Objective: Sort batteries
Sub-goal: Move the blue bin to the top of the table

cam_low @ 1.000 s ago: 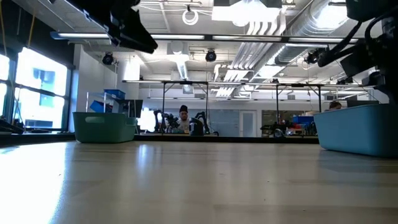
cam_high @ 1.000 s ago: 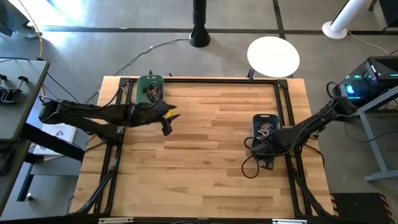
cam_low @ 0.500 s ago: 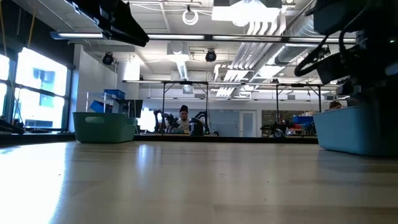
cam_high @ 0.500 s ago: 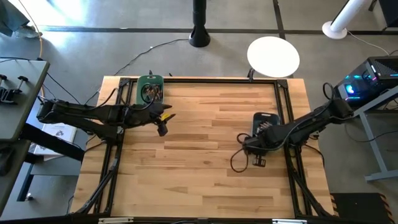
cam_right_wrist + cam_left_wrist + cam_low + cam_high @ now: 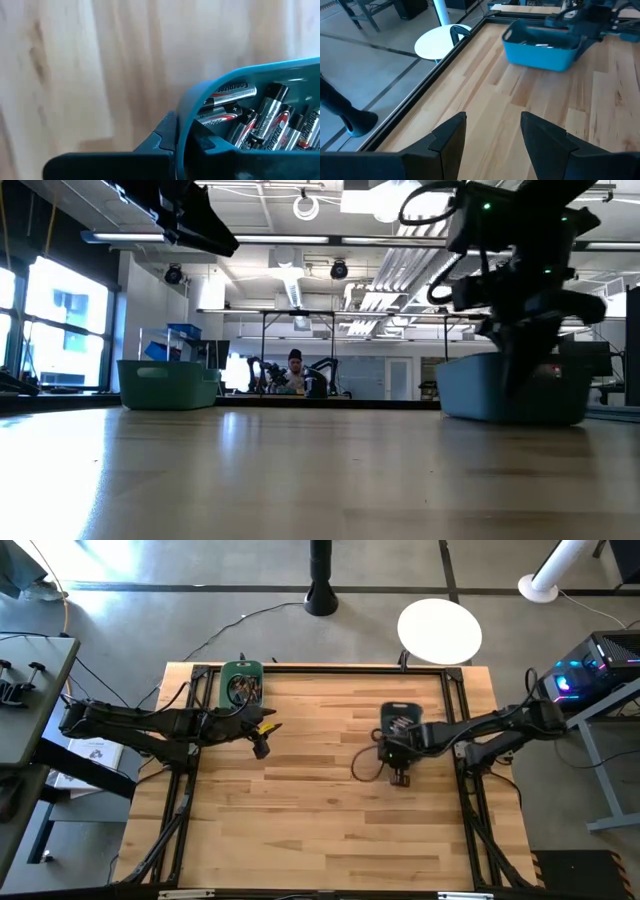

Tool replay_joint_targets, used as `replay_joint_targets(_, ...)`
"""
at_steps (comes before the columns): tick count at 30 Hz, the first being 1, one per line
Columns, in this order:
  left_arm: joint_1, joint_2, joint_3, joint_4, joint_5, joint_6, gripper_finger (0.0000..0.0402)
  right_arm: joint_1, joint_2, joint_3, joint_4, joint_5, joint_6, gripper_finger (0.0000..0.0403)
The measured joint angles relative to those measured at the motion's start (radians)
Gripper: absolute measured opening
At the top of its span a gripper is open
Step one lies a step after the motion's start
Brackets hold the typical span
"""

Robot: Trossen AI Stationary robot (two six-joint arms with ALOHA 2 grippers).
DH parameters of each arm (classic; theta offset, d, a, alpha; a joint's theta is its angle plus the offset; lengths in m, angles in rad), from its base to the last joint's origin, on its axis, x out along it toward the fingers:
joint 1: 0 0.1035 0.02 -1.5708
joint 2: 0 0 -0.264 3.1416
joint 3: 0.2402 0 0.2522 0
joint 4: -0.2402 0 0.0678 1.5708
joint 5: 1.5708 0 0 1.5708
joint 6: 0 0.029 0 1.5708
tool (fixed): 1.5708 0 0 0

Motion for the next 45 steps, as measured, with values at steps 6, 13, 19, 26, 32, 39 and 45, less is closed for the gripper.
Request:
replay_joint_targets(6, 0.000, 0.000, 0.000, 0.004, 0.000, -0.010, 0.0181, -0.140, 0.000, -0.001, 0.176, -0.001, -0.196, 0.0000)
replay_joint_targets(13, 0.000, 0.000, 0.000, 0.005, 0.000, -0.012, 0.0181, -0.289, 0.000, 0.000, 0.312, -0.003, -0.320, 0.0000)
replay_joint_targets(19, 0.000, 0.000, 0.000, 0.006, 0.000, -0.019, 0.0181, -0.340, 0.064, 0.081, 0.311, -0.025, -0.394, 0.0000)
replay_joint_targets(26, 0.000, 0.000, 0.000, 0.008, 0.000, -0.036, 0.0181, -0.363, 0.223, 0.232, 0.272, -0.030, -0.431, 0.0000)
replay_joint_targets(32, 0.000, 0.000, 0.000, 0.006, 0.001, -0.044, 0.0181, -0.363, 0.362, 0.376, 0.191, -0.026, -0.436, 0.0000)
replay_joint_targets(39, 0.000, 0.000, 0.000, 0.000, 0.011, -0.047, 0.0181, -0.377, 0.487, 0.479, 0.164, -0.026, -0.453, 0.0000)
replay_joint_targets(45, -0.001, 0.000, 0.000, -0.033, 0.012, -0.075, 0.0181, -0.408, 0.542, 0.535, 0.176, -0.026, -0.439, 0.0003)
